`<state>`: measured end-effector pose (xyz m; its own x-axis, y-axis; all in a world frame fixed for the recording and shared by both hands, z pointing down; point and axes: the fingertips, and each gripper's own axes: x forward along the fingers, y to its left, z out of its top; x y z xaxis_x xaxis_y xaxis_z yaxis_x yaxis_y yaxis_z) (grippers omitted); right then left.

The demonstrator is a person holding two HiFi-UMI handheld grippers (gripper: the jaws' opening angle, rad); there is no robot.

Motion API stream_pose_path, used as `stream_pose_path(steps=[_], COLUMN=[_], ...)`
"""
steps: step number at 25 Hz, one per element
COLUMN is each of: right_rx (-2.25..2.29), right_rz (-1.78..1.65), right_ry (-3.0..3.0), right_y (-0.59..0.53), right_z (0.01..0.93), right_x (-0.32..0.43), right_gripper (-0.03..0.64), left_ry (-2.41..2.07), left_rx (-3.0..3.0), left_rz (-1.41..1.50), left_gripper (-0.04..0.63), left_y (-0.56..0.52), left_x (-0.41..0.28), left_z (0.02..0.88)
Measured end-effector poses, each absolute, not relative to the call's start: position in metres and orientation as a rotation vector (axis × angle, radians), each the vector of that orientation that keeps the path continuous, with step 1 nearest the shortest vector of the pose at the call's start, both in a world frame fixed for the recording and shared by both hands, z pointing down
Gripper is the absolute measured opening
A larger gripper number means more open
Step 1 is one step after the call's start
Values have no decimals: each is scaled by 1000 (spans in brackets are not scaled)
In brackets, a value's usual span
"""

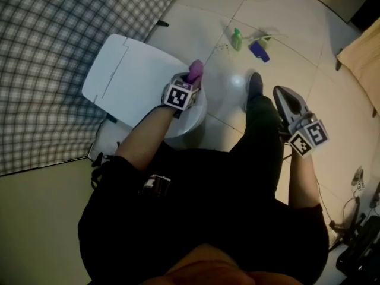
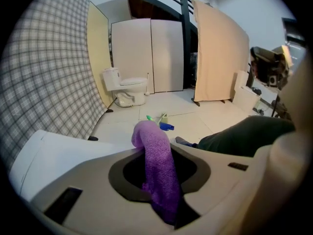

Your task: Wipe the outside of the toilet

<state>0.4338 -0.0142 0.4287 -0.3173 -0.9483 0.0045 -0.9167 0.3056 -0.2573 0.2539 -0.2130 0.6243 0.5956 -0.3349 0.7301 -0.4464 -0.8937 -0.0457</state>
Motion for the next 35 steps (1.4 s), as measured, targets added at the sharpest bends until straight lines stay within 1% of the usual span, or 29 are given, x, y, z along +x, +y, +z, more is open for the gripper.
stream_pose_path(steps=[3,6,8,12,19,27,31,35], right_rx=[-1673,-1642,-1621,-1527,-1404,-1313,-1337,-1426], right_rz=[-244,-255,-263,-216,-192,-198,-235,-286], right_ry=[2472,2522,2548,2647,2764,2859,2895,2889], right_y=[-20,-8,-4,-23,-37,-59,-73,-88], right_z=[406,402,398,388,380,380,383,391], right_x=[402,359,332,286,210,157,157,170], right_gripper=[11,11,11,11,11,11,11,11], left_ry=[-730,-756,-791,-948,-1189,-1431,-1524,-1576], left_rx=[2709,2692,2674,2634,2495,2365,2284,2204], left_rz=[1088,1010,905,647,429,383,336,304], left_gripper=[89,89,89,89,89,89,89,89], left_y=[-187,-143,-123,-117,-125,-188,-253,-331], left_x=[199,128,83,10,-104,-220,-271,-311], left_z=[605,592,575,547,531,533,530,545])
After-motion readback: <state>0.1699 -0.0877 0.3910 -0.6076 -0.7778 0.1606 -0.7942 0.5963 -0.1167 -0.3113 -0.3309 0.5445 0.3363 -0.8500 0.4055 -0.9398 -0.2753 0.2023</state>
